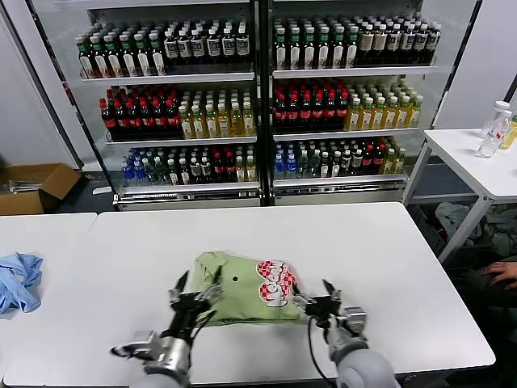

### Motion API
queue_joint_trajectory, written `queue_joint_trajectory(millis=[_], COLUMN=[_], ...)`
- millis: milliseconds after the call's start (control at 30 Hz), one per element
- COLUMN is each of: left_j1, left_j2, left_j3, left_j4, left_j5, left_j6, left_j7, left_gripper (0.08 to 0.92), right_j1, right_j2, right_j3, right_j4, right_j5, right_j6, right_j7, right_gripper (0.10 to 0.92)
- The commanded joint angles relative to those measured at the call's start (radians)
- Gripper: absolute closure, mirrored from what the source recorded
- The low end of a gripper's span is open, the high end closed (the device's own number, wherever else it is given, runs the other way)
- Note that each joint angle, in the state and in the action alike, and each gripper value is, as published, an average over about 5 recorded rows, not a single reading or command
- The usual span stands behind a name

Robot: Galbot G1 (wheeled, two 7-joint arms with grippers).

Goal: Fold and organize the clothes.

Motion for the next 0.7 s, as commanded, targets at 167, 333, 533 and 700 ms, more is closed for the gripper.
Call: queue_joint_trajectory(millis=[167,333,533,700], left_j1=[0.113,0.115,0.115,0.117], left_j2=[0.026,0.031,0.029,0.024], left_j3=[-0.150,-0.135,-0.117,-0.101], left_j4=[-0.060,-0.060,-0.058,-0.059], left_j5=[-0.015,-0.010,-0.001,0.013], left_j6=[-0.072,-0.074,-0.074,-0.073], left_j7=[-0.030,-0.029,-0.028,-0.026], left_gripper=[0.177,0.177,0.177,0.177], right_j1=[0.255,0.242,0.231,0.234], right_j2=[0.126,0.083,-0.011,-0.104], right_j3=[-0.146,-0.115,-0.056,-0.001], right_j4=[-0.283,-0.267,-0.255,-0.265], right_j5=[0.161,0.161,0.122,0.061], right_j6=[-0.063,-0.040,0.000,0.065], right_j7=[0.058,0.040,-0.011,-0.063], right_gripper=[0.259,0.406,0.570,0.709])
